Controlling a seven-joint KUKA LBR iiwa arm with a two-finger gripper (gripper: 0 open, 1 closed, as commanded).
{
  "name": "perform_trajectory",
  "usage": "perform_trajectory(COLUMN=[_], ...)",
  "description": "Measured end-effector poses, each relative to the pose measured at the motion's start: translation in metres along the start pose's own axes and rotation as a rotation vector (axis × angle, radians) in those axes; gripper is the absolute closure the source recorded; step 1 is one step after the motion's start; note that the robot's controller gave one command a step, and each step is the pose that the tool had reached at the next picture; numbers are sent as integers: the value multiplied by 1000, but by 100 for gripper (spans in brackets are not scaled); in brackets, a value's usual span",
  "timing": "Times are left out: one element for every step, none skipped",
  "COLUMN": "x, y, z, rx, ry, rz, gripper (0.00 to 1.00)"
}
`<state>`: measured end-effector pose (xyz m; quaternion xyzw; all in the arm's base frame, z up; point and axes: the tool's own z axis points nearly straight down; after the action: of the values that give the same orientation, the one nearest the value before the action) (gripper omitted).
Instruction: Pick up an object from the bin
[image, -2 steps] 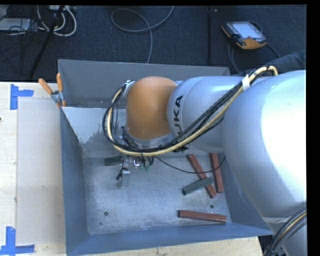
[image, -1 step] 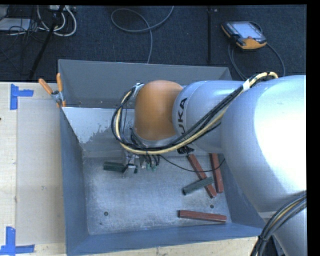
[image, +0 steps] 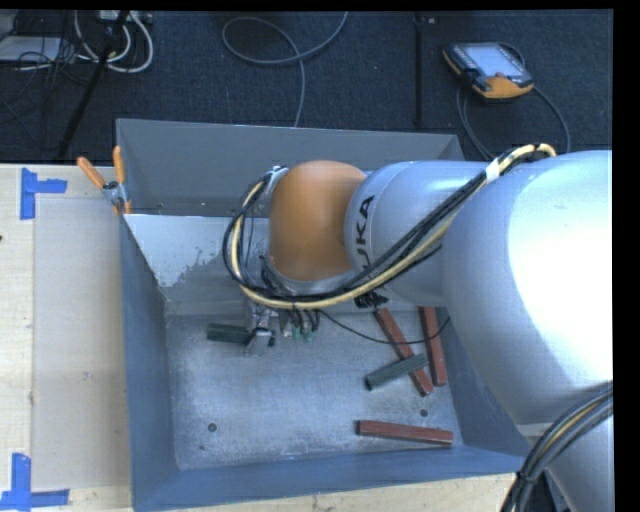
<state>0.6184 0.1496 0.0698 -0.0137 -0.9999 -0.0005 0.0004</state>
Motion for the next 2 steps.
perform_trajectory(x=[4,11], y=[-32,-1], z=[-1,-127], rx=[-1,0], ry=[-1,-2], rz=[-59,16], gripper=[100,100])
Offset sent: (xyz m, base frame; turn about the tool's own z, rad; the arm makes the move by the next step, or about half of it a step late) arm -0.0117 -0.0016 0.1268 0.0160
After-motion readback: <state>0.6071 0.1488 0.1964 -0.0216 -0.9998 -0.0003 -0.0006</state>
